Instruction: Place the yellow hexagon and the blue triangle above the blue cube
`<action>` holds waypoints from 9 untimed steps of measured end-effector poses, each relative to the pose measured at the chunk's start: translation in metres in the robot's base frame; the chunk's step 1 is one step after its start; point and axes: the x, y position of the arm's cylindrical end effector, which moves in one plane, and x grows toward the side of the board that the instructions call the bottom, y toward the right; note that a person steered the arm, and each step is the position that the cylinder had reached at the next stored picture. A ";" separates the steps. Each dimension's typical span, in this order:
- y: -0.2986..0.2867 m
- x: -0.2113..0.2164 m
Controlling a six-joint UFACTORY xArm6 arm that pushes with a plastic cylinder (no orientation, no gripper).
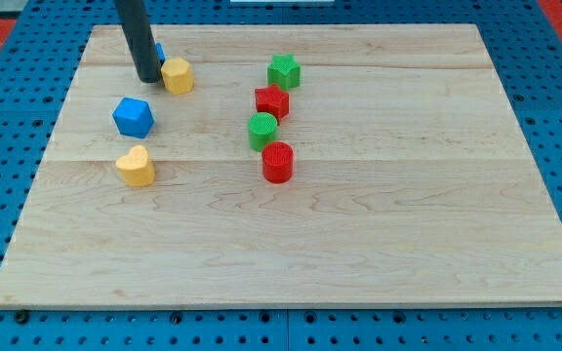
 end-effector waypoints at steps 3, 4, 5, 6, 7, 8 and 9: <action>0.015 -0.029; 0.032 -0.026; 0.056 -0.022; 0.079 0.002; 0.074 0.015; 0.024 0.009; 0.021 0.009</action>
